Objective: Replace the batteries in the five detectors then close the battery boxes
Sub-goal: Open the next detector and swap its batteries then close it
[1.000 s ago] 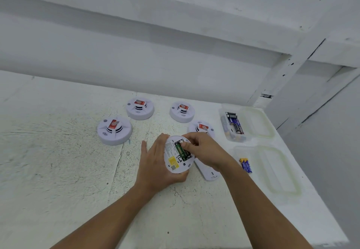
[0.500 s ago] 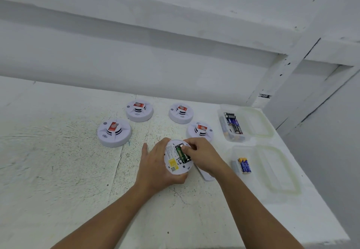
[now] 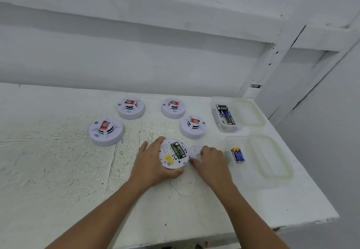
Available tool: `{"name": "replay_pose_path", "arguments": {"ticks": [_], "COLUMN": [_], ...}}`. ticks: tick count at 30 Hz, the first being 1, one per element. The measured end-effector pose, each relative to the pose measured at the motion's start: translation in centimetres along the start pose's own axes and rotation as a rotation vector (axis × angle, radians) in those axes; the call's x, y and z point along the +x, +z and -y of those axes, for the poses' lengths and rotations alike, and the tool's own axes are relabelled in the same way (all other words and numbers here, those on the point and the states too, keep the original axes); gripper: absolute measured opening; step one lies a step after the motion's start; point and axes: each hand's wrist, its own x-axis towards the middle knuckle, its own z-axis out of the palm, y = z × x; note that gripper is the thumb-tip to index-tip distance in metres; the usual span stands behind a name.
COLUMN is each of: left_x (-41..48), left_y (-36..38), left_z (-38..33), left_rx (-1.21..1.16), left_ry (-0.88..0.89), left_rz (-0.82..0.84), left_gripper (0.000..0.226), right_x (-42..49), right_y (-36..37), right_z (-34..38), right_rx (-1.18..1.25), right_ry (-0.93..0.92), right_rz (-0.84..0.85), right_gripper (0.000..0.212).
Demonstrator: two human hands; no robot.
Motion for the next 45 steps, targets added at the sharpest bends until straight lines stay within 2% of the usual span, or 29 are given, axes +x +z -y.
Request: {"name": "replay_pose_path", "arguments": {"ticks": [5,9,11,15,17,20,23,26,31,37,45], "left_x": [-0.1,-0.3,-0.5,-0.7,-0.7,-0.6,-0.5,-0.4,-0.4,-0.3,-0.1], "left_y": [-0.4,-0.8,-1.2,-1.7,-1.8,-1.8,-1.9,-2.1,-2.1,-2.2,-2.3], "left_z": [0.6,0.6,0.6,1.0,1.2,1.2,1.3,1.2,1.0,0.9,1.0], "left_rx": [-0.036,-0.141,-0.203,-0.266,-0.279,-0.306,-0.309,-0.288,-0.283,-0.296,-0.276], "left_ry": [-0.132,-0.173,-0.181,-0.211,-0.219,-0.227,-0.231,-0.217,-0.161,-0.141,-0.148], "left_rz": [0.124,0.162,0.165,0.181,0.185,0.186,0.194,0.202,0.190,0.177,0.173], "left_gripper": [0.125,0.126,0.124,0.128,0.129,0.128,0.128,0.123,0.080,0.078,0.079], "right_x": [-0.8,-0.6,-0.2,0.7,1.0,1.6,2.3,2.9,3.5,4.0,4.5], "right_y": [0.4,0.5,0.2,-1.2,-2.0,-3.2,-3.9,-4.3,-4.3,-4.2,-3.7], "right_z": [0.2,0.0,-0.2,-0.5,-0.4,0.3,0.9,1.3,2.2,3.1,3.1], "right_rx": [0.004,0.013,0.151,0.624,0.809,0.917,0.830,0.623,0.407,0.244,0.220], "right_ry": [0.006,0.021,0.073,0.229,0.215,0.082,-0.068,-0.226,-0.399,-0.550,-0.603], "right_rz": [-0.035,-0.033,-0.037,0.051,0.113,0.186,0.251,0.326,0.402,0.427,0.420], "right_gripper": [0.026,0.027,0.029,0.024,0.021,0.010,0.005,0.008,0.014,0.016,0.016]}}
